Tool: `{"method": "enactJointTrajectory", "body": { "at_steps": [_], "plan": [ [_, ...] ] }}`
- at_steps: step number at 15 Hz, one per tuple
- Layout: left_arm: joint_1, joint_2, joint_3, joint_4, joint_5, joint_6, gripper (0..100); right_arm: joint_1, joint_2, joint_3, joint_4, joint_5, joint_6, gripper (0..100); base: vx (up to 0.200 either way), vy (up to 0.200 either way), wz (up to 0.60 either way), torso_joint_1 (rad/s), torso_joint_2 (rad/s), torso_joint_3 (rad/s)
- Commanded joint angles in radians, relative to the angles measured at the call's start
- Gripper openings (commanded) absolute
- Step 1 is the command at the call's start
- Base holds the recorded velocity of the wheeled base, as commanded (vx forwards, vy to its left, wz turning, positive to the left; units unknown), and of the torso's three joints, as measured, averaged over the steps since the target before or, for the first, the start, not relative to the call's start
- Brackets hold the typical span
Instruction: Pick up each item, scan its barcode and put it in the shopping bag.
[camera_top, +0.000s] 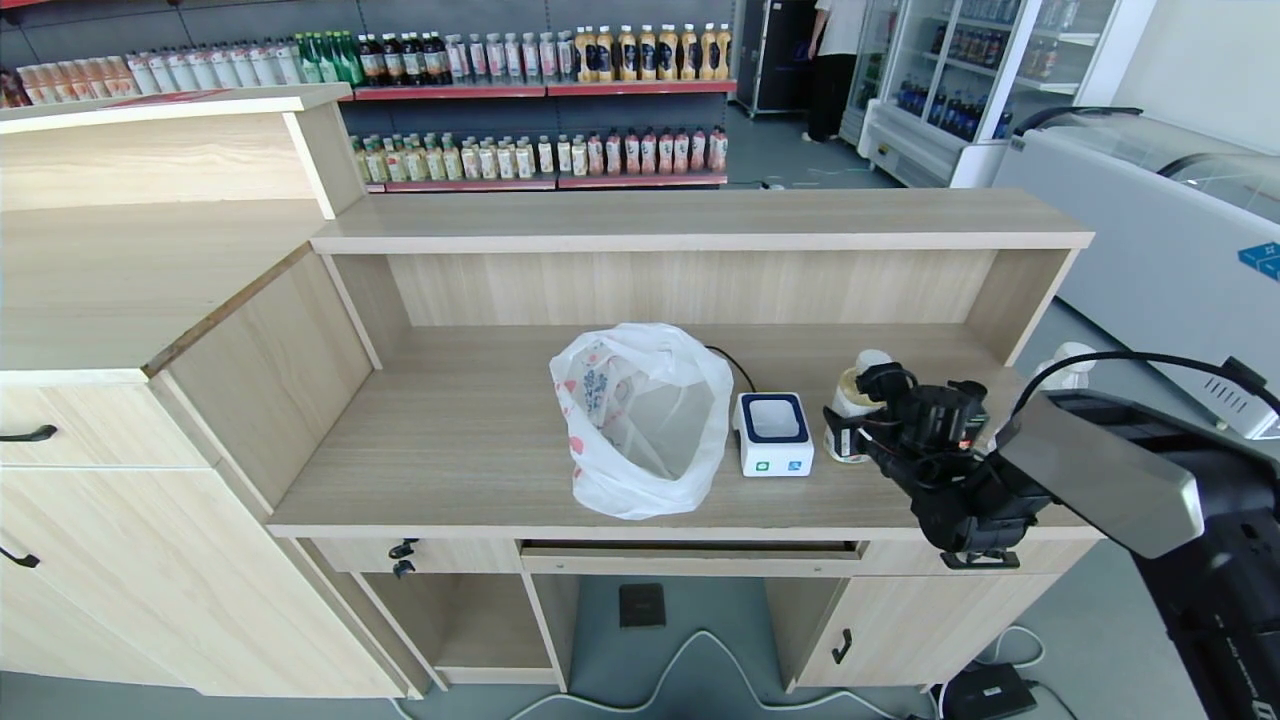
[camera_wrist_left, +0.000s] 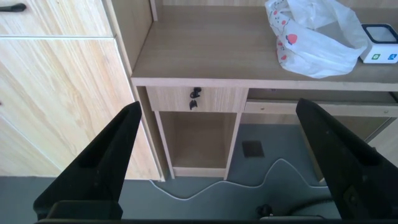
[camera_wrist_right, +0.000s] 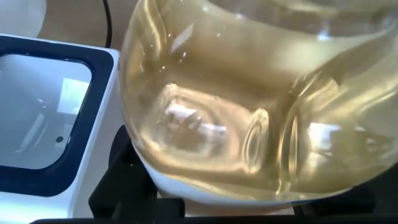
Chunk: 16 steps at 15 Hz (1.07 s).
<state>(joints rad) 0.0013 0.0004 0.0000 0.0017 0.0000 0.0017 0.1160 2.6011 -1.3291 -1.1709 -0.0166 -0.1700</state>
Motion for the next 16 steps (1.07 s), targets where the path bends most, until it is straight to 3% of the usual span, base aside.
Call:
{"method": "enactJointTrajectory", "body": {
  "at_steps": [1, 5, 8, 12, 16],
  "plan": [
    [0.0, 0.0, 0.0, 0.0, 0.0, 0.0, 100, 0.001, -0.007, 0.001, -0.009, 0.0, -0.003, 0, 0.0, 0.0, 0.0, 0.0, 0.0, 0.0],
    [0.0, 0.0, 0.0, 0.0, 0.0, 0.0, 100, -0.019, -0.214, 0.09, 0.02, 0.073, 0.052, 0, 0.0, 0.0, 0.0, 0.0, 0.0, 0.0],
    [0.0, 0.0, 0.0, 0.0, 0.0, 0.0, 100, -0.024, -0.53, 0.265, 0.146, 0.159, 0.201, 0, 0.0, 0.0, 0.0, 0.0, 0.0, 0.0],
    [0.0, 0.0, 0.0, 0.0, 0.0, 0.0, 100, -0.013, -1.085, 0.499, 0.462, 0.418, 0.377, 0, 0.0, 0.0, 0.0, 0.0, 0.0, 0.0],
    [0.0, 0.0, 0.0, 0.0, 0.0, 0.0, 100, 0.01, -1.518, 0.647, 0.755, 0.684, 0.518, 0, 0.0, 0.0, 0.0, 0.0, 0.0, 0.0]
  ]
}}
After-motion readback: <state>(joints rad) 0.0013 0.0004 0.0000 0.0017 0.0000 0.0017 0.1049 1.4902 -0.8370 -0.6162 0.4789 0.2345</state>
